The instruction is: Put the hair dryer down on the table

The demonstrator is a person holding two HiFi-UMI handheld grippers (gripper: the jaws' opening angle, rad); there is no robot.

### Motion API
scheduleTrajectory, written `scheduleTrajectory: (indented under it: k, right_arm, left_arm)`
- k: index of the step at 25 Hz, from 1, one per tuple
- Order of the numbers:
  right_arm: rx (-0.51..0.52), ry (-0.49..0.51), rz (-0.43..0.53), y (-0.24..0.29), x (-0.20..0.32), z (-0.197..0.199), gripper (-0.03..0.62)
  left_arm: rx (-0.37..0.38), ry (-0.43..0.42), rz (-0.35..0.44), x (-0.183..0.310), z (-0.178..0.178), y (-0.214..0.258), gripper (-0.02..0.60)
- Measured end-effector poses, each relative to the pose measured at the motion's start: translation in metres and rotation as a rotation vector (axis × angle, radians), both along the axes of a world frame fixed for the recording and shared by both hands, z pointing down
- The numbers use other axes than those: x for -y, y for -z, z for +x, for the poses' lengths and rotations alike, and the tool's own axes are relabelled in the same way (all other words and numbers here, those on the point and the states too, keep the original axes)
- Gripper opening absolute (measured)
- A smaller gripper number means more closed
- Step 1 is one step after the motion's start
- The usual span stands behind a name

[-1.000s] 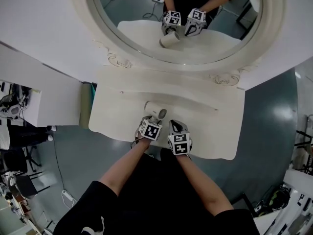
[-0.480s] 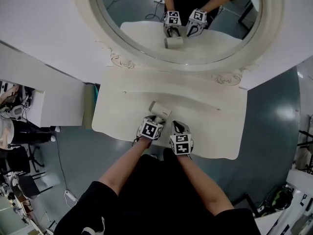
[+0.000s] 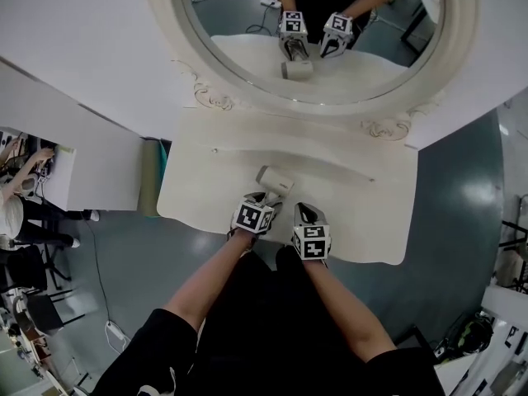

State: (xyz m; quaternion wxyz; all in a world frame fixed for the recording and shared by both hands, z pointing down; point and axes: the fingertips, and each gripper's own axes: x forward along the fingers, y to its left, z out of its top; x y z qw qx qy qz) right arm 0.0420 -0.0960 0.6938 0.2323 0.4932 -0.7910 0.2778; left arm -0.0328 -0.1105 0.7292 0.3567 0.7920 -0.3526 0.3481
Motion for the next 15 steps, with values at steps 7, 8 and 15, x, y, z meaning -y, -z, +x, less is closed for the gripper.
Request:
scheduleTrajectory:
  k: [7,8,15]
  right_arm:
    - [0.026,-0.079,0.042,0.03,-0.012,-0.004,0.018]
    - [0.03,-0.085,0.051,0.035,-0.014,-0.005,0.018]
    - [0.059,-0.108,0.106,0.08,-0.051,-0.024,0.018]
  left_arm:
    - [-0.103,0.027,0.059,-0.02,-0.02,0.035,0.268]
    - [-0.126,0.041,0.061,-0.024,-0.025,0.041,0.268]
    - [-0.25,0.088,0.137,-0.054,-0.058,0.1,0.268]
